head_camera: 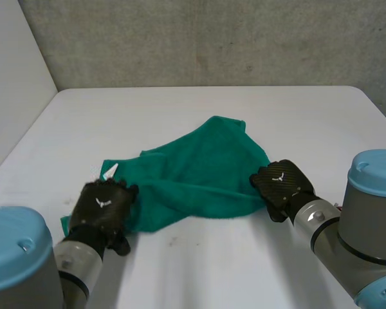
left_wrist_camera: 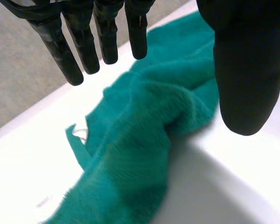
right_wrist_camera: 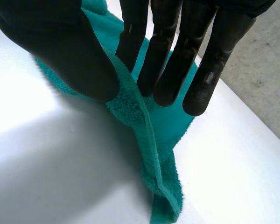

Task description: Fold the towel.

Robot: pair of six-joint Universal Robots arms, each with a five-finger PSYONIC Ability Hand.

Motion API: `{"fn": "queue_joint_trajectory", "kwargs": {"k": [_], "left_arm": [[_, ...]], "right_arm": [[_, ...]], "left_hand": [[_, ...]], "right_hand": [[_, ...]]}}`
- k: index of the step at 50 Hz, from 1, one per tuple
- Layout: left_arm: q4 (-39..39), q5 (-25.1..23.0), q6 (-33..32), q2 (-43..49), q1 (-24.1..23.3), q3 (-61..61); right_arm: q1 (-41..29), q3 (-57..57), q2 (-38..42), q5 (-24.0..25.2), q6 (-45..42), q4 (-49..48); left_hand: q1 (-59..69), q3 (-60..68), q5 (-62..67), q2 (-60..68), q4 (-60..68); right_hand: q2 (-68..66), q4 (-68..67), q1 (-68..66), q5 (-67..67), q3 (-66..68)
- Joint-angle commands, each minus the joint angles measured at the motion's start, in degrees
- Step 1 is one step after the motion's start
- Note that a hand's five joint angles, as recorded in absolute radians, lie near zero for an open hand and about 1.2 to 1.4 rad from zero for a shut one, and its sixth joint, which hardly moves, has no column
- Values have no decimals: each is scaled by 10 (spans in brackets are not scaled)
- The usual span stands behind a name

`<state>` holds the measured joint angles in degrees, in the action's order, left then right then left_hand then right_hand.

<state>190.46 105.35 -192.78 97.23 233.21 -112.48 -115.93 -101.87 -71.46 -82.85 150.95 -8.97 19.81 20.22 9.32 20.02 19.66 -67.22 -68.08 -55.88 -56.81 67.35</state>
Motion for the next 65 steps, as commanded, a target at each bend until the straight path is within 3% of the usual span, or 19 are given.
{"fn": "queue_joint_trajectory", "kwargs": {"k": [1, 8, 13, 20, 24, 30, 43, 52, 58, 65], "left_arm": [[-11, -8, -1, -32, 71, 39], [-17, -75, 1, -25, 175, 53], [-69, -141, 22, 7, 262, 57], [-148, -179, 40, 81, 306, 74], [-154, -182, 39, 116, 327, 82], [-155, -196, 42, 140, 332, 85], [-113, -198, 45, 140, 329, 85], [-113, -198, 53, 132, 323, 85], [-114, -198, 53, 122, 311, 90], [-122, -199, 52, 12, 293, 101]], "right_arm": [[1, -5, -5, 0, 4, -18], [7, -9, -3, -2, 4, -24], [30, -8, -4, -1, 4, -24], [51, -3, -3, -3, 4, -24], [57, -1, -4, -1, 3, -24], [56, -3, -4, -1, 3, -24], [57, -6, -6, -3, 3, -24], [57, -5, -7, -4, 3, -24], [57, 1, -14, -4, 2, -24], [76, 40, -75, -1, -13, 21]], "left_hand": [[3, -1, 8, 1, 5], [8, 4, 13, 6, 10], [20, 16, 25, 18, 22], [23, 19, 28, 21, 25], [54, 49, 58, 51, 55], [84, 80, 89, 82, 85], [282, 278, 287, 280, 284], [601, 597, 606, 599, 603], [602, 598, 607, 600, 603], [602, 598, 607, 600, 603]], "right_hand": [[-128, -119, -241, -132, 126], [-128, -119, -241, -132, 126], [-128, -119, -241, -132, 126], [-128, -119, -241, -132, 126], [-128, -119, -241, -132, 126], [-128, -119, -241, -132, 126], [-128, -119, -241, -132, 126], [-128, -119, -241, -132, 126], [-128, -119, -241, -132, 126], [-128, -119, -241, -132, 126]]}}
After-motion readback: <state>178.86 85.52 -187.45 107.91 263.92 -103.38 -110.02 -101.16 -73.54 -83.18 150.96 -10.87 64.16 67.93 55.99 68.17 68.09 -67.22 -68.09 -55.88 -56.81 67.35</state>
